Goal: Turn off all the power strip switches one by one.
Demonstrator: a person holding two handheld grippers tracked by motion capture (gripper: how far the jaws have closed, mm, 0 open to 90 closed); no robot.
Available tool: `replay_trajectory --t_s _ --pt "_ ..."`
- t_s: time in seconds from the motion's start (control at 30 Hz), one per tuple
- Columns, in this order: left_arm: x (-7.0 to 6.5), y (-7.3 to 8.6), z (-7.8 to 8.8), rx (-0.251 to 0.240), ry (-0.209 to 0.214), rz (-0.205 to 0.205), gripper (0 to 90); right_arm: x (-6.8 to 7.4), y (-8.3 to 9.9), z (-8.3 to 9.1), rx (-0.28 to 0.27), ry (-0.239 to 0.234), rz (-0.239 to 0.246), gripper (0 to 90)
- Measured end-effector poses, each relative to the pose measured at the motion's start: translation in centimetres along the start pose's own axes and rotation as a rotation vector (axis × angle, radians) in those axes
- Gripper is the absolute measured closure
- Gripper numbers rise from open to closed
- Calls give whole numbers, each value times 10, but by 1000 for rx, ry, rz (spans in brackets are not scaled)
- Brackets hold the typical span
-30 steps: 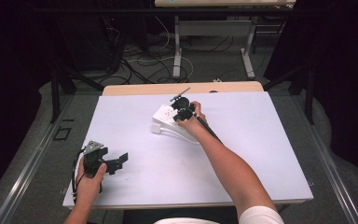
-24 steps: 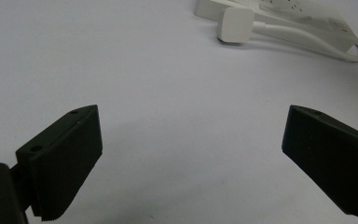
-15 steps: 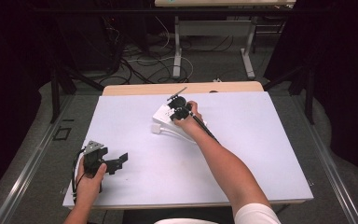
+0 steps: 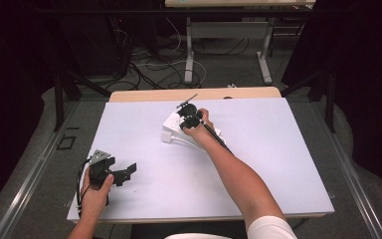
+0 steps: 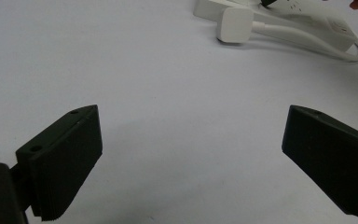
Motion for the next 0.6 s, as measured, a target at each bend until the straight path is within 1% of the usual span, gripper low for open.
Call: replay_trajectory --t_s 0.03,0.07,0.1,0.2,0.33,0.6 --pt "0 0 0 1 0 -4 50 -1 0 0 0 3 5 900" --pt "0 0 0 0 0 1 50 -1 0 0 -1 3 1 900" --pt "0 0 0 1 0 -4 50 0 1 0 0 4 -3 900" --pt "0 0 0 0 0 0 50 0 0 0 -1 6 5 900" --pt "0 0 0 2 1 -5 50 0 0 0 -2 4 0 900" --pt "0 0 0 2 1 -4 50 -1 0 0 1 7 12 900"
Point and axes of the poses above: each handheld gripper's, and its own axes: z roughly backward along the jaws, y roughly out of its underside, x roughly to its left, the point moved 8 cm from there along -z, roughly forward along the jaws, and after that the axes turned 15 degrees about -y, right-handed, at the moved point
